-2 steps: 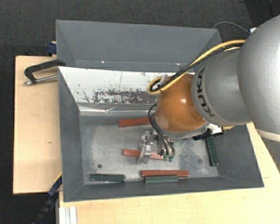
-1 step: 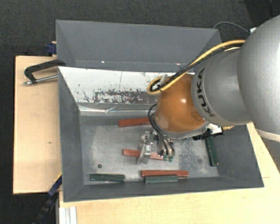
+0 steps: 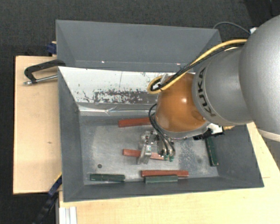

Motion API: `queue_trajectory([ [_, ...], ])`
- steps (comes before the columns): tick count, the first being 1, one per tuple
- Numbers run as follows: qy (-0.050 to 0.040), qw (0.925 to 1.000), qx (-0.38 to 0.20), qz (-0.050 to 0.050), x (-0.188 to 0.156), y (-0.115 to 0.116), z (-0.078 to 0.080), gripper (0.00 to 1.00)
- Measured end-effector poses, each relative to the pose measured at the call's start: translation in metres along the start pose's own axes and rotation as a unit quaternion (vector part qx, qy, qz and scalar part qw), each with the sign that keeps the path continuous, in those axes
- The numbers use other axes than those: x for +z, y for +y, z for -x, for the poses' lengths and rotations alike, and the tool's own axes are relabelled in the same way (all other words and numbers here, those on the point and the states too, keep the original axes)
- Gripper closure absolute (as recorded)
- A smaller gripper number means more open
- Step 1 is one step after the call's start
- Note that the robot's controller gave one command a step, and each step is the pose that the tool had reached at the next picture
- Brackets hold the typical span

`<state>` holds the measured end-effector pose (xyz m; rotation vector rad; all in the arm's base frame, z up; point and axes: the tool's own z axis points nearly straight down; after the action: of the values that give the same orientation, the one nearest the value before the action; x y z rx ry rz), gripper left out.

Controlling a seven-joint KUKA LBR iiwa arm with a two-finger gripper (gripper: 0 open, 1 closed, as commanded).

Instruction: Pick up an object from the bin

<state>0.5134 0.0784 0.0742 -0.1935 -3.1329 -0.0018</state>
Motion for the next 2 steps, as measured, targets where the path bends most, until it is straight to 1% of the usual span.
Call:
queue_trajectory([
  [2,-0.0001,1.0,0.0,0.0,-0.029,0.0,0.0,1.0],
])
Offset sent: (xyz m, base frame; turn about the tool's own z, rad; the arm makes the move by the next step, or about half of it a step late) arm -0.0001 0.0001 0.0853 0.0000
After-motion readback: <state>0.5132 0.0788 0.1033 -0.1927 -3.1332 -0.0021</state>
